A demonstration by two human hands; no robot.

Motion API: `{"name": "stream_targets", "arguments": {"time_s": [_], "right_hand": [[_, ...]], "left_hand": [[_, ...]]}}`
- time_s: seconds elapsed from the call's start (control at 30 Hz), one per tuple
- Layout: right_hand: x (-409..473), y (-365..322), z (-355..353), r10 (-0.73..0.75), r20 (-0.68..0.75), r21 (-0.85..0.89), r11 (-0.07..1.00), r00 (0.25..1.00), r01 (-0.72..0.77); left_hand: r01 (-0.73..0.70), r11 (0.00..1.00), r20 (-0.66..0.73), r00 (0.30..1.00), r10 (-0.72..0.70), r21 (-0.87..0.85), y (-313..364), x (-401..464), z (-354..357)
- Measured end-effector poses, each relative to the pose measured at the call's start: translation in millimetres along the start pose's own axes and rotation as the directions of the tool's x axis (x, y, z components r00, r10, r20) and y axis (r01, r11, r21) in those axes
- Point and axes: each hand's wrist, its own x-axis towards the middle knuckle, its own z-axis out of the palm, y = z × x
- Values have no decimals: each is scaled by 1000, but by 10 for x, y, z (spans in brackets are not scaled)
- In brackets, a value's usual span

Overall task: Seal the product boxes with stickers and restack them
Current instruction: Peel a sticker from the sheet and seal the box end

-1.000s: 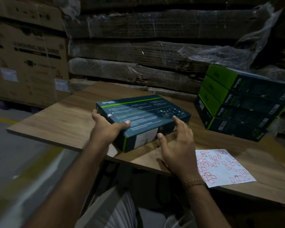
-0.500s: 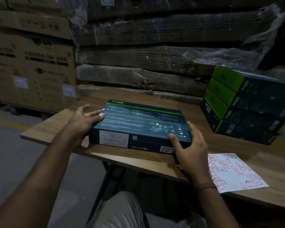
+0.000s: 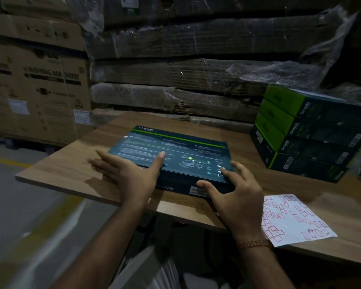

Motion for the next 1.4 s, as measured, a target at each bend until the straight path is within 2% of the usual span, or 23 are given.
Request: {"name": "stream_targets", "arguments": {"time_s": [0.1, 0.2, 0.3, 0.37, 0.47, 0.6, 0.7, 0.87, 1.03, 1.17, 1.27, 1.4], "right_hand": [[-46, -21, -11, -120, -37, 64, 990, 992, 122], [-77, -20, 8, -256, -14, 124, 959, 966, 256], [-95, -13, 36, -364, 41, 152, 923, 930, 354], [-94, -3, 40, -383, 46, 169, 913, 923, 371], [-66, 20, 7, -296, 27, 281, 919, 955, 277], [-32, 38, -10, -166, 48, 351, 926, 985, 139], [28, 53, -10, -78, 70, 298, 953, 994, 54], [75, 146, 30, -4, 109, 200, 980, 994, -18], [106, 182, 39, 163, 245, 94, 977, 956, -190], [116, 164, 44, 187, 265, 163, 958, 946, -235], [112, 167, 40, 166, 232, 202, 956, 958, -215], [132, 153, 53, 178, 188, 227, 949, 966, -219]], "left_hand": [[79, 995, 94, 993, -73, -58, -65, 351, 11], [167, 979, 170, 975, -146, -115, -116, 724, -31], [127, 992, 180, 976, -125, 2, -41, 709, 36], [62, 997, 267, 961, -71, 40, -10, 528, 112], [-2, 999, 334, 942, -12, 41, -80, 411, 190], [66, 997, 404, 913, -50, -27, -152, 717, 241], [172, 979, 496, 863, -98, -106, -239, 995, 274], [268, 947, 596, 795, -115, -174, -98, 1207, 252], [287, 939, 671, 736, -88, -191, 71, 1228, 162], [285, 938, 717, 695, -61, -197, 45, 1235, 138], [263, 938, 681, 731, -42, -224, 46, 1168, 138], [171, 948, 495, 869, -17, -268, 34, 857, 142]]}}
